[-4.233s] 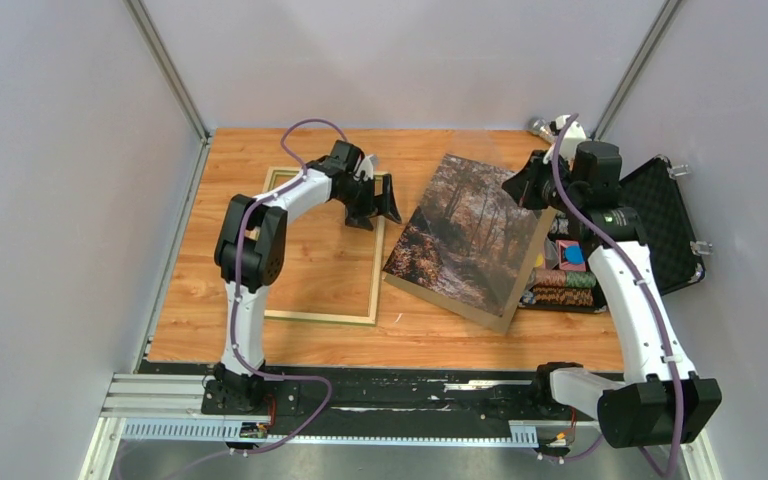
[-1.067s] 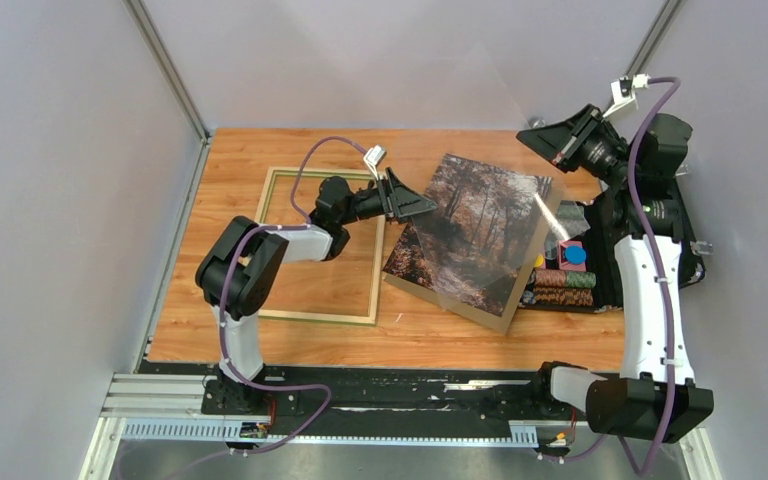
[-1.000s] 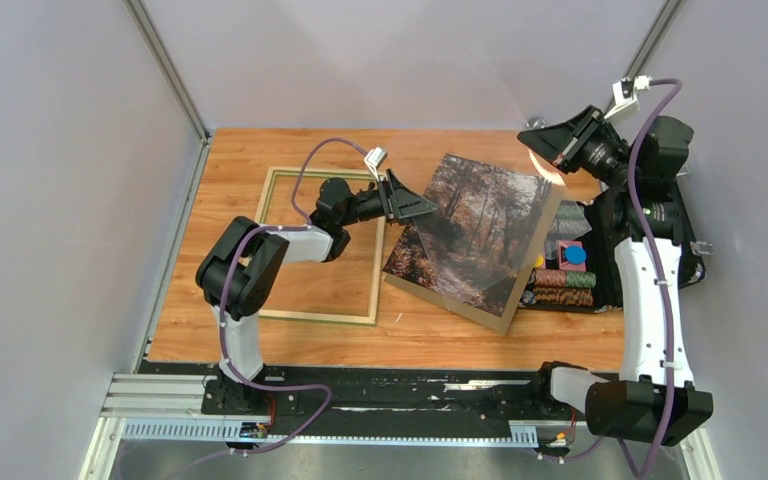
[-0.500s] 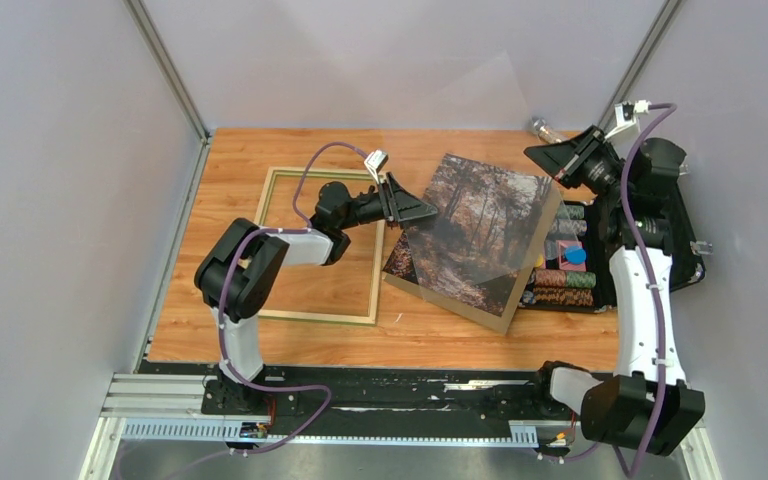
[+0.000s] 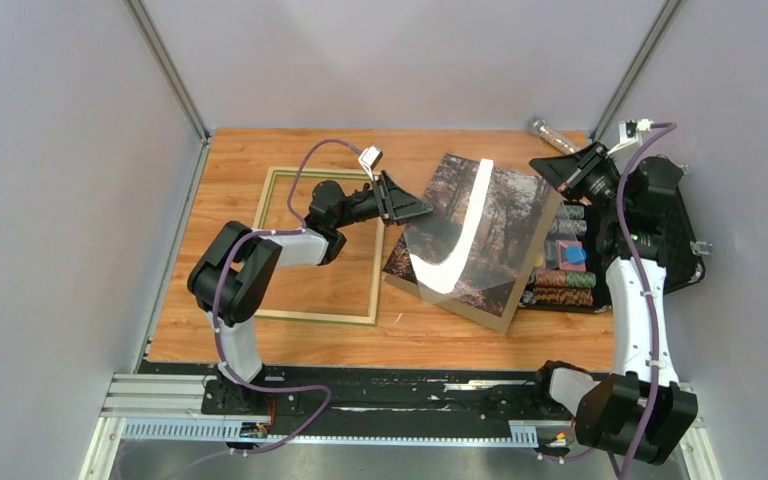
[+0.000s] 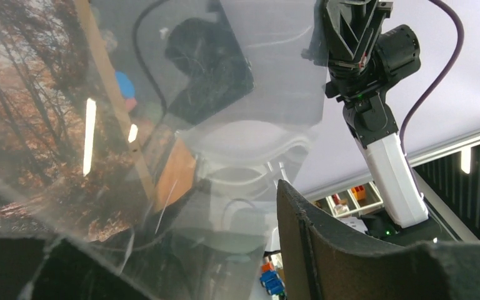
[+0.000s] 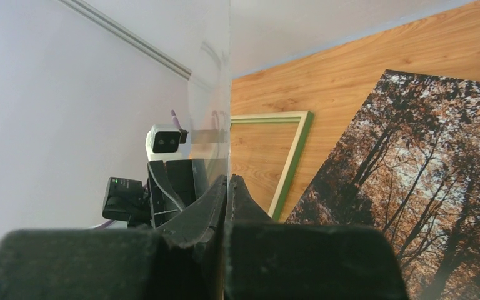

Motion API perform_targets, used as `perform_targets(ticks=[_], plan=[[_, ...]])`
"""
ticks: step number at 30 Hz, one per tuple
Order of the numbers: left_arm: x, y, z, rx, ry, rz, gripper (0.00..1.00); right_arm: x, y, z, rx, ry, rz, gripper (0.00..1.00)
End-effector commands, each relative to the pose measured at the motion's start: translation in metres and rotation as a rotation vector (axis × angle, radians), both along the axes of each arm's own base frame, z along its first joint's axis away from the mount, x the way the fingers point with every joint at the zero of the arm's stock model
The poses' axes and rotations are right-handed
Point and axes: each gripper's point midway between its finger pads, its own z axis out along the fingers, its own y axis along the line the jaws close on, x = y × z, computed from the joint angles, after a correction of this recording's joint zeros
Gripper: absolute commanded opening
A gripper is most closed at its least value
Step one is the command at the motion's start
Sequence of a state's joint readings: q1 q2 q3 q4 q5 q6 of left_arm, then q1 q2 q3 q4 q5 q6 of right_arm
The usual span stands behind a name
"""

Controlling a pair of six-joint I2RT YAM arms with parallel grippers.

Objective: Put the photo into the frame
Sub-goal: Adjust the photo frame item.

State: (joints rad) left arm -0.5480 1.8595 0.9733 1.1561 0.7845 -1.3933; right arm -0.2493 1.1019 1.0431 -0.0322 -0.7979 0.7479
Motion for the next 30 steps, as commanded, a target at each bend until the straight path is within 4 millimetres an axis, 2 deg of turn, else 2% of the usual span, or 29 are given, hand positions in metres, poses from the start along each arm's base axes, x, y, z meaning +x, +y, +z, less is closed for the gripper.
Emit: perform_targets(ticks=[1,11,18,22,24,25,26,30], plan=[[-0.005,0.012,0.03,-0.045,-0.078,0.012,0.51,-0.005,-0.008,0.025,-0.028,-0.122,-0.023,0.0],[-0.002,0.015,0.029,-0.043,-0.054,0.017,0.47,-0.002,-0.015,0.01,-0.004,-0.108,-0.047,0.0],[0.0,0.015,0.024,-0.035,-0.034,0.021,0.38,0.003,-0.019,-0.004,0.005,-0.093,-0.071,0.0],[0.001,0.014,0.021,-0.023,-0.023,0.024,0.24,0.003,-0.019,-0.013,0.009,-0.084,-0.072,0.0],[0.003,0.014,0.02,-0.012,-0.022,0.027,0.14,0.003,-0.019,-0.019,0.011,-0.075,-0.071,0.0],[0.004,0.013,0.019,-0.002,-0.014,0.024,0.05,0.003,-0.019,-0.022,0.008,-0.072,-0.072,0.0],[0.004,0.012,0.017,0.009,-0.018,0.022,0.02,0.003,-0.019,-0.025,0.007,-0.068,-0.074,0.0],[0.009,0.011,0.005,0.092,0.005,0.012,0.0,0.002,-0.019,-0.034,-0.007,-0.061,-0.073,0.02]])
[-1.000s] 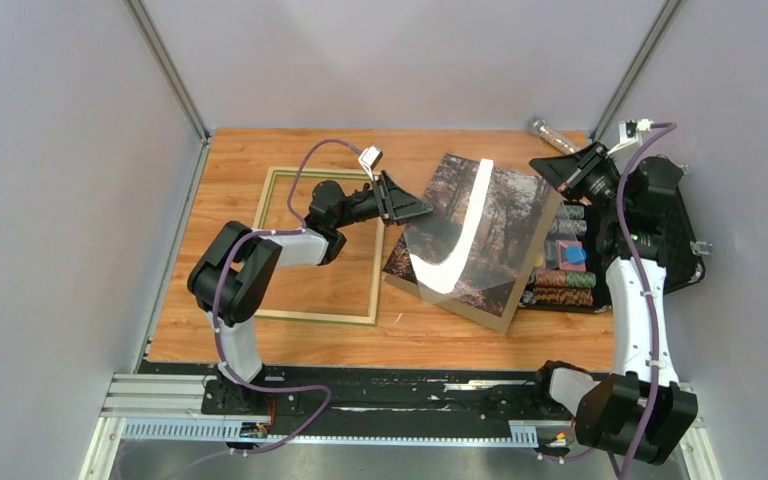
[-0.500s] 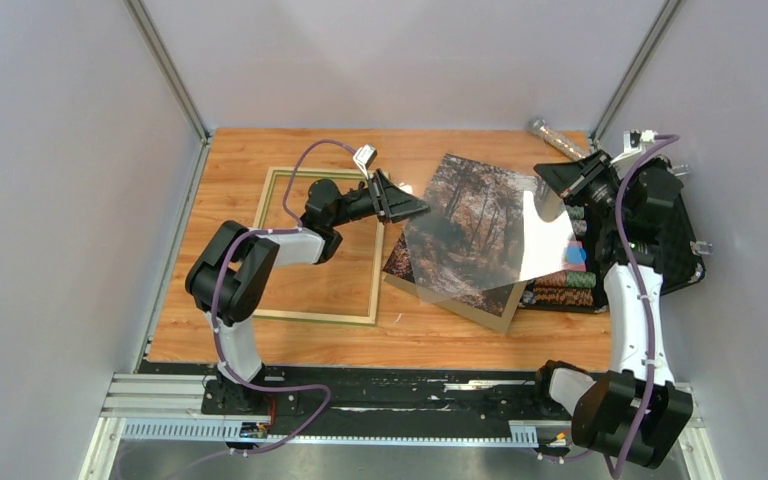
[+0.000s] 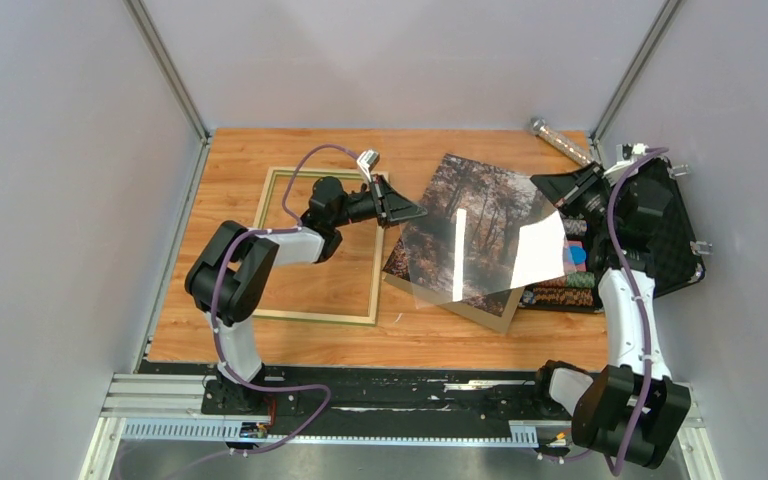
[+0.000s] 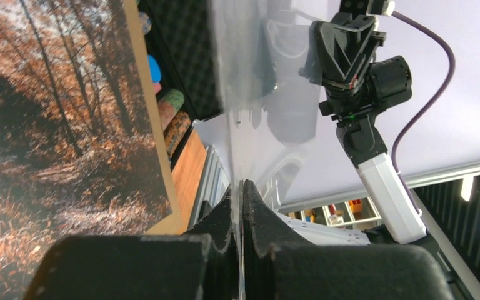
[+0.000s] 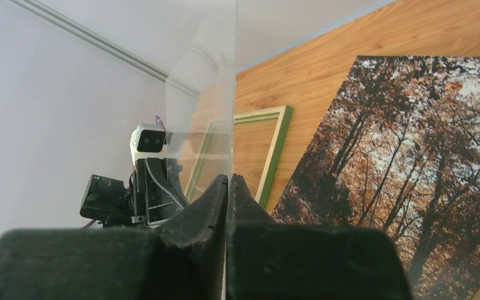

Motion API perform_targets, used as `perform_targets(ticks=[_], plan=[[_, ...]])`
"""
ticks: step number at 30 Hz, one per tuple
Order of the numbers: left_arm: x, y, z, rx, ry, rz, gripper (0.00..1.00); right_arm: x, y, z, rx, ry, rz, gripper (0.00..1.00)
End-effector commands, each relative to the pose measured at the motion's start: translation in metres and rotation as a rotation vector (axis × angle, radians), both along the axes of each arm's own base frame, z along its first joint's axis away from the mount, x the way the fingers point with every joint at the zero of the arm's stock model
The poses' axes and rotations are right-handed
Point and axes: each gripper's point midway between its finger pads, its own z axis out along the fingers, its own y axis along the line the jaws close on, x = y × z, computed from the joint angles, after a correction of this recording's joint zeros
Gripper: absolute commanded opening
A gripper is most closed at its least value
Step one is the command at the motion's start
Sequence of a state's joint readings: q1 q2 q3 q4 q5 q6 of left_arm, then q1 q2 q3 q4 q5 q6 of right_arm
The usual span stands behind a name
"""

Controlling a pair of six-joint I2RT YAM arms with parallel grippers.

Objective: Put the photo into the frame
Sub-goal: Adjust the photo frame item.

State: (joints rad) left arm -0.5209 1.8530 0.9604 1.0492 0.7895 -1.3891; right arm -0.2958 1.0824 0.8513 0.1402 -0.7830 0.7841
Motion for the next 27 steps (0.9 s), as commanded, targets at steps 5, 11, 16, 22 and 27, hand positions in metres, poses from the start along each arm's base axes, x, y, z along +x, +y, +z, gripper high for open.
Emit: perform_targets(ticks=[5,11,16,22,27], plan=[[0.002,0.01,0.027,0.117,-0.137,-0.009,0.0,-0.001,-0.002,0.008,-0.056,-0.06,-0.015,0.41],[0.008,0.031,0.033,0.215,-0.217,0.008,0.0,-0.002,-0.004,0.006,-0.084,-0.045,-0.033,0.87],[0.007,0.061,0.043,0.261,-0.229,-0.005,0.0,-0.002,-0.005,0.007,-0.099,-0.044,-0.041,0.9],[-0.006,0.101,0.041,0.358,-0.181,-0.075,0.0,-0.003,-0.005,0.002,-0.106,-0.037,-0.041,0.9],[-0.03,0.139,0.036,0.486,-0.173,-0.121,0.0,0.0,-0.004,-0.006,-0.119,-0.025,-0.036,0.89]])
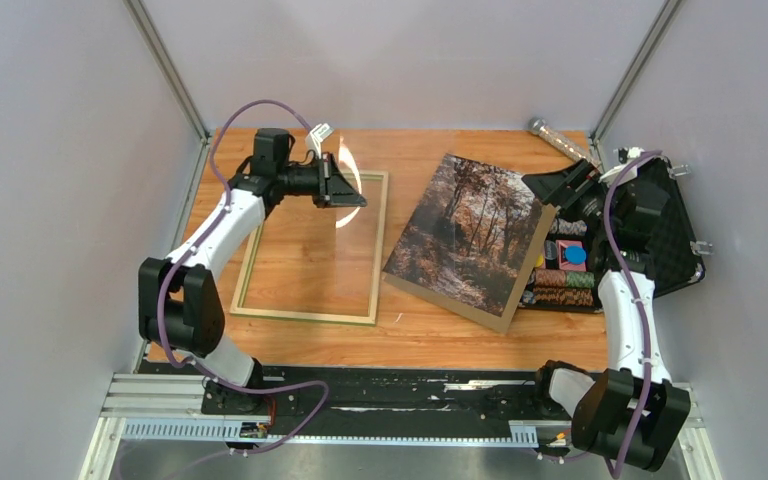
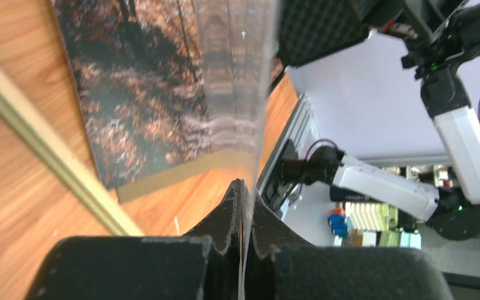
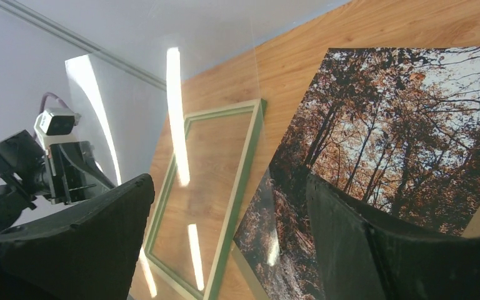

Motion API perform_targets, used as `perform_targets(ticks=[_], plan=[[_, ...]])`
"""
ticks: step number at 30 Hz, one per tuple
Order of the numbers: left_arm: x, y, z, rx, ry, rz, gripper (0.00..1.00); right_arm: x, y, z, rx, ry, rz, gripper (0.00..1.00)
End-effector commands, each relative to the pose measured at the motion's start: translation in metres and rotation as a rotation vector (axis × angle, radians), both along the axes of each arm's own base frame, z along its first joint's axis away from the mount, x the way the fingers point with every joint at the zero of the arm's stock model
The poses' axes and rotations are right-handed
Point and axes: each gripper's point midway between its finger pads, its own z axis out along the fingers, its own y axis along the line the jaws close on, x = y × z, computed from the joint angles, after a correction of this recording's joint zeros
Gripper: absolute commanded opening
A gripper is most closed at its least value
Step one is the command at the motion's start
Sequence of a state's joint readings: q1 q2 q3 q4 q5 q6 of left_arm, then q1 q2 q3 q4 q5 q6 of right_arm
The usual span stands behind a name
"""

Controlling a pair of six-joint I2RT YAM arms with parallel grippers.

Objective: Put the photo into the frame
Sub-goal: Adjust the photo frame item.

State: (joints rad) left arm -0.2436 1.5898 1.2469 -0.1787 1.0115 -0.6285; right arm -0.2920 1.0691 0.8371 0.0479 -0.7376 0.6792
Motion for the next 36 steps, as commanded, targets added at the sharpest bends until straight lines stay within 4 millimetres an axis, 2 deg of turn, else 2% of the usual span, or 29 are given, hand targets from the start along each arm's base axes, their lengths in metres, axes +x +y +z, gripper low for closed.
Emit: perform_targets(ticks=[1,2,3,4,7,9,10,11,16,21,22,31,36], plan=[[-0.04,0.034,0.027,0.09,-0.083,-0.1,0.0,0.002,0.004,0.014,-0.052,-0.063,0.007,0.89],[-0.046,0.041,0.024,0.119,-0.075,-0.108,0.0,0.002,0.008,0.013,-0.058,-0.063,0.018,0.89],[-0.042,0.051,0.029,0.139,-0.131,-0.104,0.0,0.003,0.01,0.013,-0.063,-0.062,0.026,0.89],[-0.05,0.057,0.026,0.157,-0.079,-0.105,0.0,0.004,0.013,0.012,-0.071,-0.06,0.034,0.89],[-0.051,0.08,0.028,0.185,-0.085,-0.099,0.0,0.008,0.024,0.009,-0.096,-0.056,0.061,0.88],[-0.064,0.091,0.026,0.187,-0.025,-0.127,0.0,0.01,0.031,0.007,-0.113,-0.055,0.08,0.88],[-0.061,0.094,0.025,0.189,-0.011,-0.14,0.0,0.01,0.035,0.005,-0.119,-0.053,0.088,0.88],[-0.074,0.098,0.022,0.195,0.013,-0.186,0.0,0.011,0.038,0.002,-0.124,-0.047,0.096,0.87],[-0.06,0.135,0.006,0.148,0.116,-0.162,0.0,0.015,0.06,-0.012,-0.156,-0.027,0.144,0.86],[-0.049,0.16,-0.007,0.175,0.135,-0.105,0.0,0.02,0.073,-0.029,-0.186,0.005,0.164,0.84],[-0.046,0.165,-0.009,0.177,0.138,-0.094,0.0,0.018,0.084,-0.033,-0.193,0.01,0.192,0.84],[-0.03,0.181,-0.024,0.156,0.181,-0.058,0.0,0.024,0.121,-0.06,-0.253,0.075,0.273,0.82],[-0.018,0.193,-0.031,0.183,0.186,-0.04,0.0,0.036,0.152,-0.07,-0.336,0.086,0.312,0.8]])
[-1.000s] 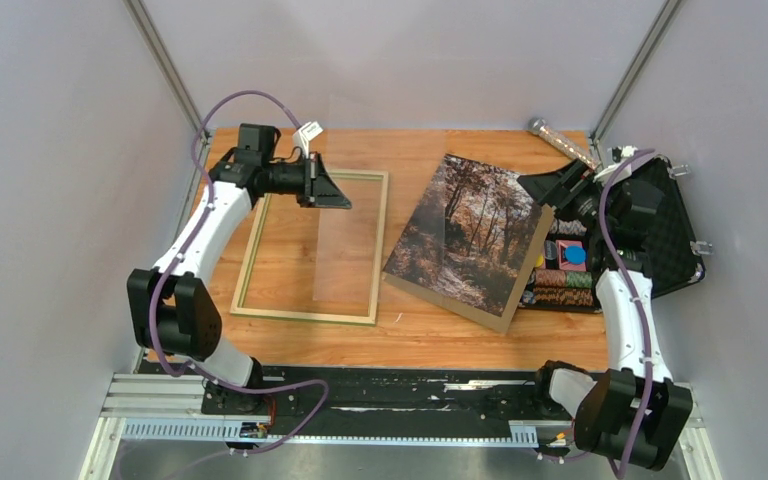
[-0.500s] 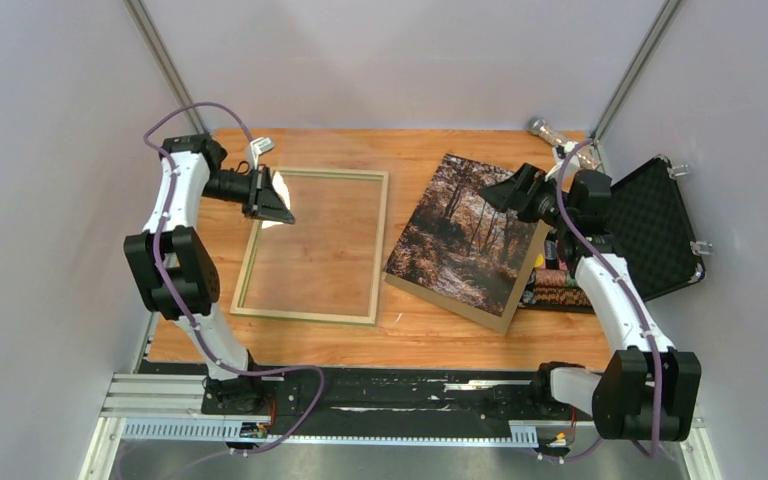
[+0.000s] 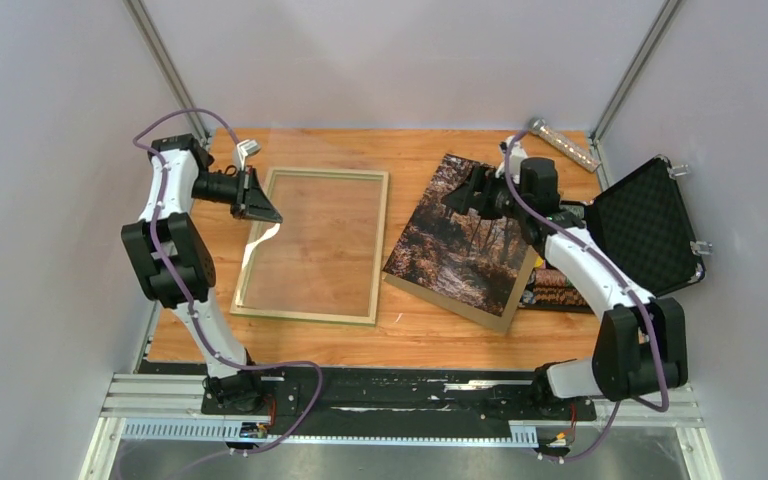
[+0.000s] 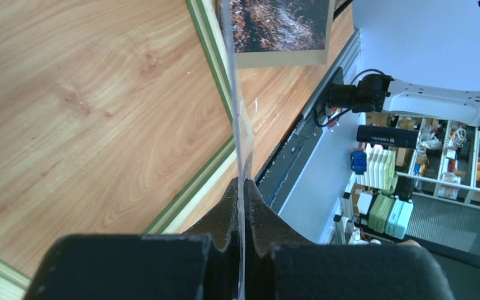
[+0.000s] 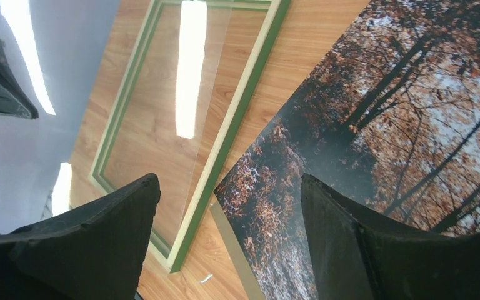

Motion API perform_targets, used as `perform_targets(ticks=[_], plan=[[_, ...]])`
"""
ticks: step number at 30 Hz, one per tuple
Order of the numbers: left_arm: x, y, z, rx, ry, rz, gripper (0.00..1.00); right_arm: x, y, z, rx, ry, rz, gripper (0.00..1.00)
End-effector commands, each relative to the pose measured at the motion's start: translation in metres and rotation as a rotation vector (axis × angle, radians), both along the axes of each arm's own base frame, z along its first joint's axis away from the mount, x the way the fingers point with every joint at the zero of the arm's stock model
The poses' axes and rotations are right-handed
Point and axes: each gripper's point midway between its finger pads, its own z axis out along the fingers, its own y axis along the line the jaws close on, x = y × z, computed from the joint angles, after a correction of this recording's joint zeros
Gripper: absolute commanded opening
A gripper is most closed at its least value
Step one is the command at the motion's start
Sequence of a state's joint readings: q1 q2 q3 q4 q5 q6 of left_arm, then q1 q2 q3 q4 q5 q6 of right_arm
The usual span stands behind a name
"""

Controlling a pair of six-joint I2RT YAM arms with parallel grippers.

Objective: Put the photo into the frame
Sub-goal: Adjust the photo frame item.

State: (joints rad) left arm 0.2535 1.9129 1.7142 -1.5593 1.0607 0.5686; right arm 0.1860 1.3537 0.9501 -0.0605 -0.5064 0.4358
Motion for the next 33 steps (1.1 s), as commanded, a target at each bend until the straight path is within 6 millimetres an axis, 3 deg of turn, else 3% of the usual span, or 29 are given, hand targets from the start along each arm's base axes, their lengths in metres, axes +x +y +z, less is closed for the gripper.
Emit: perform_targets(ticks=[1,6,11,17,23,33], plan=[[0.002,0.009,0.014,-0.015,0.016,0.016,0.0,0.018,0.025,0.009,-0.093,-0.068,0.029,0.8],[0.016,0.017,0.001,0.012,0.034,0.012,0.0,0.033,0.06,-0.012,-0.167,-0.051,0.084,0.76],[0.03,0.024,-0.012,0.032,0.041,0.005,0.0,0.049,0.09,-0.033,-0.208,-0.033,0.121,0.65],[0.041,0.029,-0.029,0.049,0.049,0.003,0.0,0.051,0.123,-0.062,-0.264,-0.008,0.168,0.63],[0.046,0.03,-0.042,0.033,0.078,0.0,0.0,0.051,0.141,-0.089,-0.291,0.043,0.192,0.63],[0.05,0.034,-0.042,0.077,0.065,0.027,0.0,0.055,0.161,-0.131,-0.325,0.122,0.218,0.63]])
